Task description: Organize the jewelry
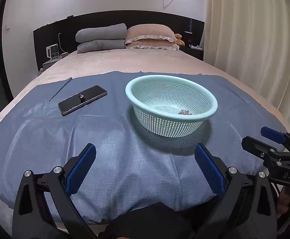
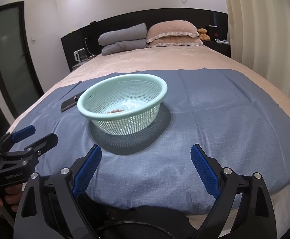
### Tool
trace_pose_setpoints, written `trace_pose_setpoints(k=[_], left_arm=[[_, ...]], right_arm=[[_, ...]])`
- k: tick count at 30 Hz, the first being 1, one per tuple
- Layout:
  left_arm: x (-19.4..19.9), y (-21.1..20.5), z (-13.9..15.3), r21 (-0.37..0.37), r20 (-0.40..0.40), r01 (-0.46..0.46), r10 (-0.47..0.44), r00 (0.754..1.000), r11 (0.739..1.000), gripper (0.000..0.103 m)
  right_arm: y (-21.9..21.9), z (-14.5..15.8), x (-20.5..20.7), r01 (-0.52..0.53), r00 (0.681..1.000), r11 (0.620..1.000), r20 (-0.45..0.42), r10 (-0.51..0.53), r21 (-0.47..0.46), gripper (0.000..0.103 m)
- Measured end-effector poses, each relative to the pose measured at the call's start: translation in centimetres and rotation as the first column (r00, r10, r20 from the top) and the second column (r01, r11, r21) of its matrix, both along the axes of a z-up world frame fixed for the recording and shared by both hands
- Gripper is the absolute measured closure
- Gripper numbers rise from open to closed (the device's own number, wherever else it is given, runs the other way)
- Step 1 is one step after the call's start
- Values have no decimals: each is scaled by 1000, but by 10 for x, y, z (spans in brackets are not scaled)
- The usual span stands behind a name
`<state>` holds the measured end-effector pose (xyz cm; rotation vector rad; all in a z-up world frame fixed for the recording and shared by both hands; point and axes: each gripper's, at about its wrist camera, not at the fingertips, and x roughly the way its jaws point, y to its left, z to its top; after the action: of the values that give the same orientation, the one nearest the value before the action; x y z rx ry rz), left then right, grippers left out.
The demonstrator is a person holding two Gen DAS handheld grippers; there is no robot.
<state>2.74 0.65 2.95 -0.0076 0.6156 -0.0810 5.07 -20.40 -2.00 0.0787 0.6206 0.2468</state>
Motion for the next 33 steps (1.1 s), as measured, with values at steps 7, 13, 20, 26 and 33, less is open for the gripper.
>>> trace_pose_setpoints(k=[7, 13, 20, 26, 33], left_arm=[[-3, -1, -6, -7, -29, -16, 16, 999, 1000, 6], [-8, -5, -7, 19, -29, -18, 19, 999, 1000, 6], [-16, -5, -4, 19, 6, -25, 25, 1000, 1000, 6], [-16, -4, -5, 7, -1, -26, 26, 1000, 1000, 6], [-16, -7, -6, 24, 0, -4, 4, 1000, 1000, 6]], right_arm=[[0, -5, -4, 18, 1000, 1000, -2, -18, -17, 16], [8, -3, -15, 28, 999, 998, 43, -26, -50, 16], [12, -4, -22, 31, 998, 996, 62, -26, -81, 16], [18, -5, -24, 25, 997, 994, 72, -17, -110, 16], [20, -7, -22, 37, 998, 992, 64, -29, -117, 16]])
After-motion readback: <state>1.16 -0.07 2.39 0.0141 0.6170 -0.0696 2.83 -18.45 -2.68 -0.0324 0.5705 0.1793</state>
